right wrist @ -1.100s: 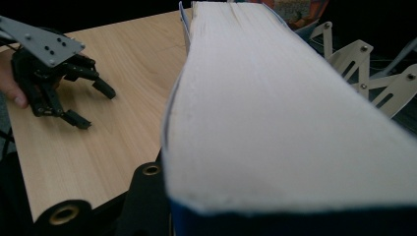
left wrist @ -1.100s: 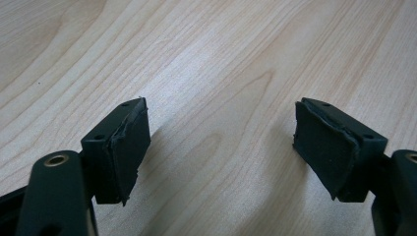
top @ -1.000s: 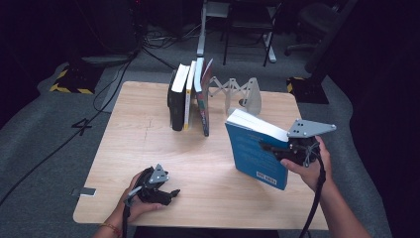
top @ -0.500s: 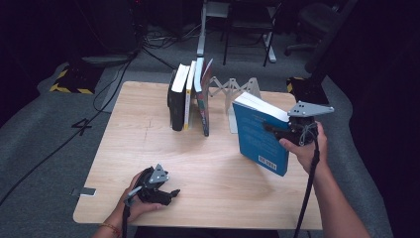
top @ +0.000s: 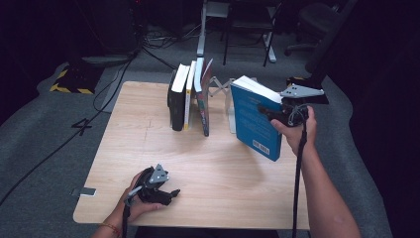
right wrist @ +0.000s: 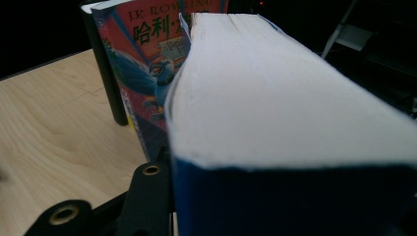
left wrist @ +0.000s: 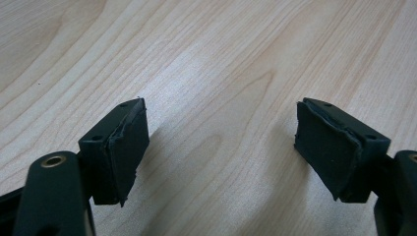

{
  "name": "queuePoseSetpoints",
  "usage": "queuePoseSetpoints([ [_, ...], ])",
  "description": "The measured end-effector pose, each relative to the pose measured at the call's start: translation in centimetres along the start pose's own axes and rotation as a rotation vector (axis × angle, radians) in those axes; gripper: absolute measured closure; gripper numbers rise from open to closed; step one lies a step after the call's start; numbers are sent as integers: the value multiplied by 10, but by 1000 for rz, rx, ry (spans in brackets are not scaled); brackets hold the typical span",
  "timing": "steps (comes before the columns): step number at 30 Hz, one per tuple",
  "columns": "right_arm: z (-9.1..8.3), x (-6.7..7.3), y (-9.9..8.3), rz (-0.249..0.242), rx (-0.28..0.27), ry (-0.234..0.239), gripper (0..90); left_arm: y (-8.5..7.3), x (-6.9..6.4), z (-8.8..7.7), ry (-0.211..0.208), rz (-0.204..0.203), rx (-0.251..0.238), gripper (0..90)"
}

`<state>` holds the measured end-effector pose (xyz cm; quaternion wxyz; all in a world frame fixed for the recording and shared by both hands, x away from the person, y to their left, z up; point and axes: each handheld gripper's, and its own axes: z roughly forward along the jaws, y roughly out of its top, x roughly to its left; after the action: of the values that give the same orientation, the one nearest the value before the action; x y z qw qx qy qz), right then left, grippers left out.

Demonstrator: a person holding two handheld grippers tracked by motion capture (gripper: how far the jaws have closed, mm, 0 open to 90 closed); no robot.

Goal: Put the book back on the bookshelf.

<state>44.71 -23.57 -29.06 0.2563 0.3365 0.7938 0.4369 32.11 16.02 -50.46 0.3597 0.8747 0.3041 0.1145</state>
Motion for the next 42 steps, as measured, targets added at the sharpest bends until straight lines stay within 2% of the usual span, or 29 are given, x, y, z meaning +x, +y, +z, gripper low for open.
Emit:
queuePoseSetpoints([
  [13, 45, -11, 19, 64, -15, -76, 607, 0, 0, 0, -7, 8, 1, 208],
  [19, 59, -15, 21, 116, -39, -99, 607, 0, -1, 0, -12, 14, 2, 208],
  [25, 68, -19, 20, 130, -52, -129, 607, 0, -1, 0, -15, 15, 1, 208],
  [28, 67, -24, 20, 145, -40, -139, 607, 0, -2, 0, -17, 17, 1, 208],
  [36, 45, -31, 20, 144, -62, -152, 606, 0, -2, 0, -18, 17, 1, 206],
  [39, 44, -32, 21, 141, -65, -169, 606, 0, -2, 0, -18, 16, 3, 203],
  [42, 47, -34, 21, 152, -72, -163, 606, 0, -2, 0, -19, 18, 4, 195],
])
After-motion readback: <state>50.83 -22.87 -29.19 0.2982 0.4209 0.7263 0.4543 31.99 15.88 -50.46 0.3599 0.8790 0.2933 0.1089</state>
